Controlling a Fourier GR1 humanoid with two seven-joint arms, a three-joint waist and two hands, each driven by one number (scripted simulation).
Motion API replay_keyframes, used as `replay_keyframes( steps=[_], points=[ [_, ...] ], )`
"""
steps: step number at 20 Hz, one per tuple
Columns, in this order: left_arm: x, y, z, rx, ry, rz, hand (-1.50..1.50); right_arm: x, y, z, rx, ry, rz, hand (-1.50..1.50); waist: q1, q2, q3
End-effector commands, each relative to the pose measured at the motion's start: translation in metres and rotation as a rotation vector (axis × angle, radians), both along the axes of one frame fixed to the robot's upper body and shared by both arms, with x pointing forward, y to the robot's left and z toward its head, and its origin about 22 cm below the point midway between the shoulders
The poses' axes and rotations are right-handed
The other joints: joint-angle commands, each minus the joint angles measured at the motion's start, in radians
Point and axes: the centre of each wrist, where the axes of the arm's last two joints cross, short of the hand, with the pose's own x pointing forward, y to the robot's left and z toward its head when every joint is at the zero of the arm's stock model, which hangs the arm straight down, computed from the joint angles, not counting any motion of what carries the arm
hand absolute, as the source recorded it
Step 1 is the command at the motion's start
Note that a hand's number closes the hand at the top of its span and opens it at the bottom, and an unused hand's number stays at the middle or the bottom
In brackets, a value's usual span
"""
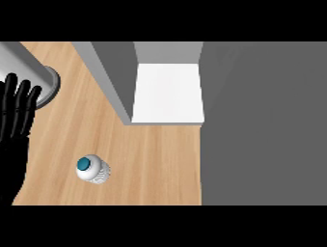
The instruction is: Pick up the bottled water, place it into the cabinet and close the cabinet
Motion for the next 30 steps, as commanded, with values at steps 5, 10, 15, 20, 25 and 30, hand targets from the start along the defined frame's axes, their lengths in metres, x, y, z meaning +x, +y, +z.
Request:
replay_keyframes(
  steps=[5, 10, 15, 20, 25, 30],
  points=[
    [-0.042, -0.055, 0.011, -0.052, 0.012, 0.081, -1.50, -0.042, -0.013, -0.005, 0.006, 0.077, -0.029, -1.50, -0.001, -0.017, 0.020],
    [-0.066, -0.083, -0.011, -0.273, 0.320, -0.029, -1.50, -0.056, -0.002, -0.005, 0.118, 0.224, 0.235, -1.50, -0.005, -0.023, 0.020],
    [-0.091, -0.109, 0.021, -0.302, 0.298, -0.017, -1.50, -0.085, -0.020, 0.014, 0.109, 0.236, 0.235, -1.50, 0.000, -0.018, 0.020],
    [-0.123, -0.118, 0.029, -0.288, 0.305, -0.026, -1.50, -0.102, -0.029, 0.032, 0.108, 0.248, 0.245, -1.50, 0.006, -0.020, 0.020],
    [-0.125, -0.131, 0.021, -0.281, 0.323, -0.008, -1.50, -0.114, -0.028, 0.039, 0.090, 0.238, 0.257, -1.50, 0.002, -0.020, 0.019],
    [-0.132, -0.113, 0.043, -0.298, 0.303, 0.015, -1.50, -0.112, -0.044, 0.029, 0.114, 0.247, 0.237, -1.50, 0.000, -0.024, 0.021]
  ],
)
